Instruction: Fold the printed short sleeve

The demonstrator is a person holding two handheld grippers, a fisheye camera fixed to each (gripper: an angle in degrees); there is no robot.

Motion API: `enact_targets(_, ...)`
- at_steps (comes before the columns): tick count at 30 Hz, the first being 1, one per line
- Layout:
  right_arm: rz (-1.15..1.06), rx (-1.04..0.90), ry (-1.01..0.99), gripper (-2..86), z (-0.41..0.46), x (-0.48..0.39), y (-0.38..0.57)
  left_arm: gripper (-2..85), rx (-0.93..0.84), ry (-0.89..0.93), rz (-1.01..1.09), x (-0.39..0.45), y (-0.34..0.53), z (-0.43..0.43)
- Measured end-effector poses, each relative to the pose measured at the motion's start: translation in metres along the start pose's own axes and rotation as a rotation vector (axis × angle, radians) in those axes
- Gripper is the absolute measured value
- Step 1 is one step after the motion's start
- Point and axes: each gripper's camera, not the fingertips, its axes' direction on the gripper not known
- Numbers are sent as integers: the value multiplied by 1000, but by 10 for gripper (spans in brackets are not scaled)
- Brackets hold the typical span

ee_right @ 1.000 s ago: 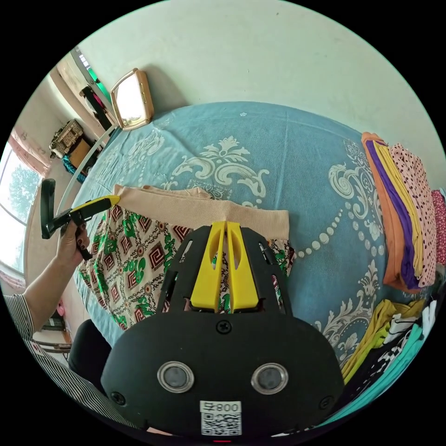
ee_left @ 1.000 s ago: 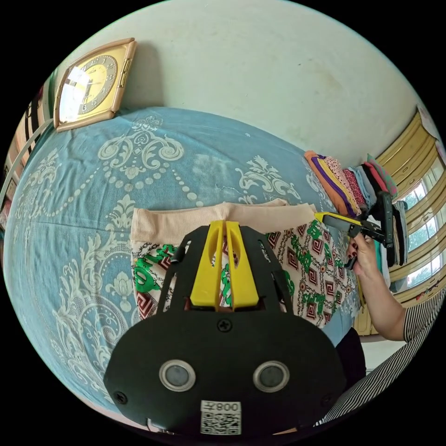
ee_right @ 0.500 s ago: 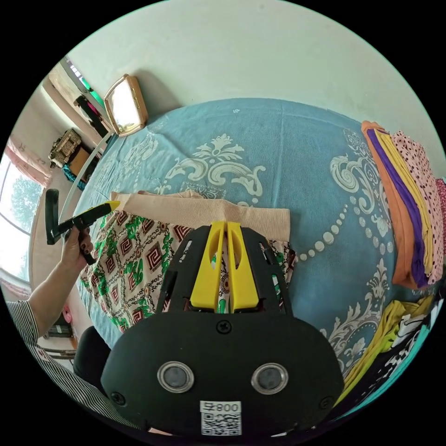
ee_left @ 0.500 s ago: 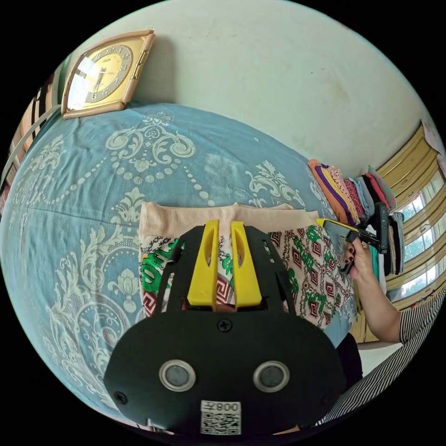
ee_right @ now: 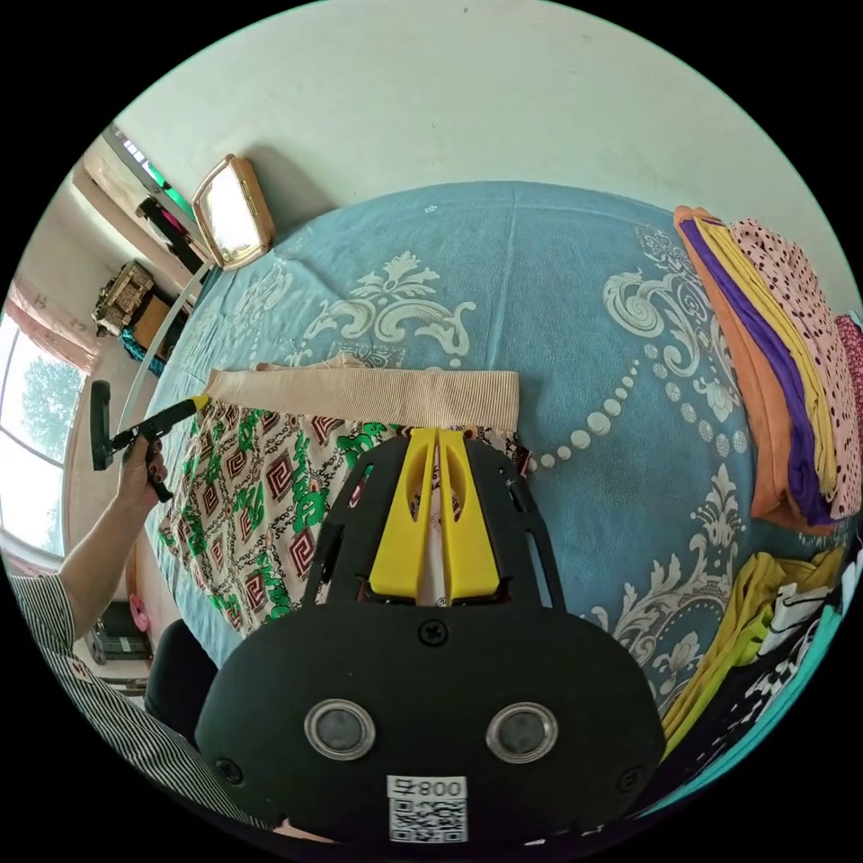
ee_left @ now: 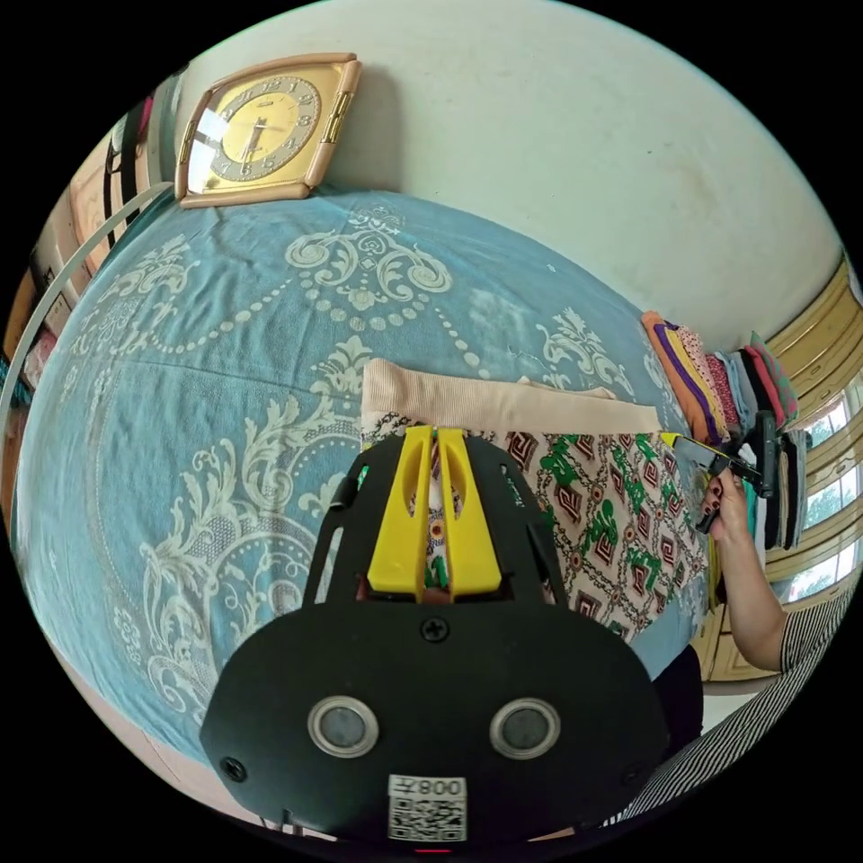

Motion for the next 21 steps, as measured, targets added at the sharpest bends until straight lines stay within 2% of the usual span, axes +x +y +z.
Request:
enact_targets(5, -15, 20, -99, 1, -61, 7, 43, 15, 7, 189, -42, -14, 77, -27)
enact_targets(9, -64, -53, -143, 1, -89, 0, 95, 10, -106, 125, -41, -16, 125, -13)
enact_targets(11, -55, -155, -100, 2, -85, 3, 123, 8, -152, 65, -37, -25, 139, 3)
enact_targets(13, 2, -223, -110, 3, -81, 16, 136, 8, -153, 106, -96, -34, 140, 4)
enact_targets(15, 16, -199, -161, 5, -99, 23, 140, 9, -117, 109, -88, -33, 141, -5)
enact_targets(17, 25, -112, -112, 10, -140, 28, 150, 14, -101, 134, -53, -27, 150, -17)
enact_targets(21, 78, -97, -87, 33, -174, 44, 177, 25, -115, 106, -82, -30, 185, -18)
